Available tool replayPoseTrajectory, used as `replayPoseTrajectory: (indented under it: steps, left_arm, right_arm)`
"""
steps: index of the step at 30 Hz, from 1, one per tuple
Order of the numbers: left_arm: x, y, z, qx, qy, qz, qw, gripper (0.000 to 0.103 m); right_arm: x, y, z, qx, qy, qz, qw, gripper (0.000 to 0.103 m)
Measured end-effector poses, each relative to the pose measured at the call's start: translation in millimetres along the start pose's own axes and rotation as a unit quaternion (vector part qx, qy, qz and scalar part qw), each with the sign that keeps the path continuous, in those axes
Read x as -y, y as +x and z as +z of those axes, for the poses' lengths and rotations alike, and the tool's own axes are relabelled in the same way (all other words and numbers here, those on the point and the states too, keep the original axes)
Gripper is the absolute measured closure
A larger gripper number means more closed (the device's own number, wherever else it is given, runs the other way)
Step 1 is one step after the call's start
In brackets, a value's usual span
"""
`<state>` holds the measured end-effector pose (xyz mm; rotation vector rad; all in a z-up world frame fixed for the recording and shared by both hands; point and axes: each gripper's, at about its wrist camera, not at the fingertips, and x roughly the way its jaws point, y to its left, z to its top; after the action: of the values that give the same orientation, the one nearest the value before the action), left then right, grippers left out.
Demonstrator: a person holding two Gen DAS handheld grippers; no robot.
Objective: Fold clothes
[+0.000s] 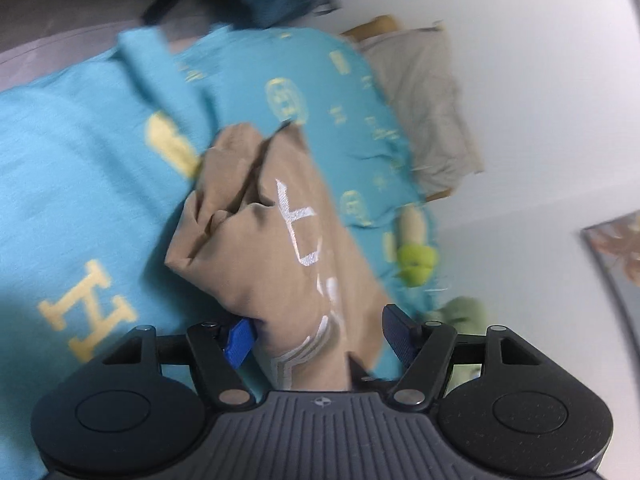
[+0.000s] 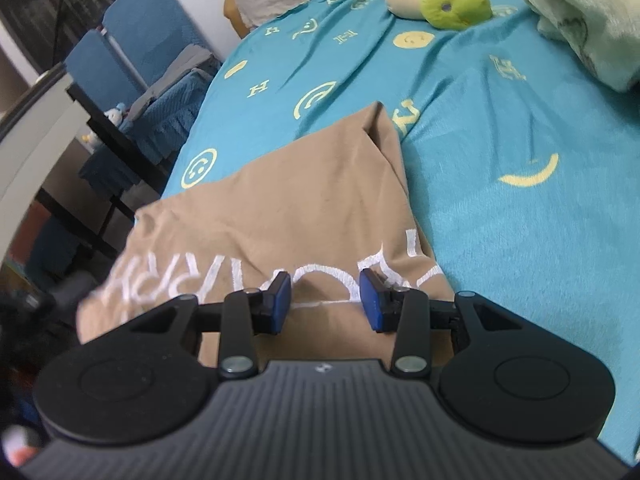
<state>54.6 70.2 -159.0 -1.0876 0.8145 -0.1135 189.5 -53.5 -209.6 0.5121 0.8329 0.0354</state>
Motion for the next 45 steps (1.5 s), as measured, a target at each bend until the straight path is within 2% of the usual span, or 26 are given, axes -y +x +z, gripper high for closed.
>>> replayPoseTrajectory:
  steps: [4,6,8,10,12,14,15,17,19,24,26,28,34,35,39,41,42,44,45]
  left_arm:
    - [-16.3,4.4,8.7,-0.009,-0.040,0.036,0.9985,0.034]
    - [-19.5,6.4,13.1,-0.007,-0.050,0.038,0.9980,0.036]
    - [-20.9,8.9,16.9,-0.005,-0.055,0.036,0.9978,0.048]
    - [-20.9,8.8,18.4,0.002,-0.053,0.032,0.9981,0.057]
    - [-20.9,8.6,19.8,0.010,-0.051,0.029,0.9982,0.064]
    - [-19.4,8.6,21.0,0.015,-0.047,0.025,0.9985,0.071]
    - [-18.1,8.3,20.8,0.016,-0.045,0.023,0.9986,0.072]
    - [-17.1,6.1,20.5,0.018,-0.044,0.021,0.9987,0.074]
    - [-17.5,5.5,19.7,0.018,-0.045,0.019,0.9986,0.075]
    - [-18.0,7.9,16.9,0.021,-0.043,0.016,0.9987,0.077]
    - [-18.2,7.7,15.9,0.024,-0.043,0.010,0.9987,0.079]
    - [-20.2,7.0,15.5,0.026,-0.048,0.006,0.9985,0.081]
    - [-22.8,-3.6,13.2,0.033,-0.055,-0.008,0.9980,0.083]
    - [-23.1,-4.3,13.0,0.032,-0.057,-0.010,0.9978,0.083]
    - [-22.1,-6.5,12.9,0.033,-0.060,-0.017,0.9975,0.083]
    - [-20.0,-7.0,13.1,0.034,-0.058,-0.016,0.9976,0.083]
    - [-18.4,-7.4,12.9,0.034,-0.056,-0.017,0.9977,0.083]
    - [-15.3,-11.9,11.9,0.036,-0.050,-0.020,0.9979,0.084]
    - [-14.9,-16.1,11.6,0.036,-0.049,-0.026,0.9978,0.084]
  right_arm:
    - [-1.1,0.2,-0.1,0.000,0.001,0.001,1.000,0.063]
    - [-2.8,-2.3,0.2,0.003,0.002,-0.002,1.000,0.063]
    - [-4.2,-8.4,1.8,0.007,0.010,-0.002,1.000,0.060]
    - [-3.8,-19.4,1.8,0.013,0.035,0.016,0.999,0.057]
    - [-1.9,-30.5,0.5,0.014,0.070,0.052,0.996,0.050]
    - [-1.0,-39.0,-2.9,0.015,0.102,0.092,0.990,0.017]
    - [-1.4,-41.7,-4.8,0.017,0.114,0.111,0.987,0.012]
    - [-1.8,-40.2,-8.3,0.002,0.142,0.148,0.979,0.014]
    - [2.4,-32.3,-16.0,-0.032,0.193,0.177,0.965,0.013]
    - [13.5,1.4,-47.0,-0.122,0.313,0.227,0.914,0.013]
    - [19.9,14.6,-54.3,-0.131,0.346,0.224,0.901,0.012]
    - [27.7,17.7,-55.3,-0.110,0.366,0.216,0.898,0.012]
    - [50.3,15.6,-53.7,-0.025,0.412,0.191,0.891,0.015]
    - [51.9,14.1,-53.9,-0.016,0.415,0.183,0.891,0.019]
    - [54.2,14.6,-53.9,0.000,0.413,0.145,0.899,0.041]
    - [53.9,16.8,-52.0,-0.001,0.406,0.140,0.903,0.056]
    - [54.0,15.5,-51.3,0.004,0.400,0.141,0.905,0.060]
    - [49.0,8.7,-47.7,0.016,0.377,0.141,0.915,0.071]
    - [45.6,4.6,-45.6,0.023,0.362,0.141,0.921,0.071]
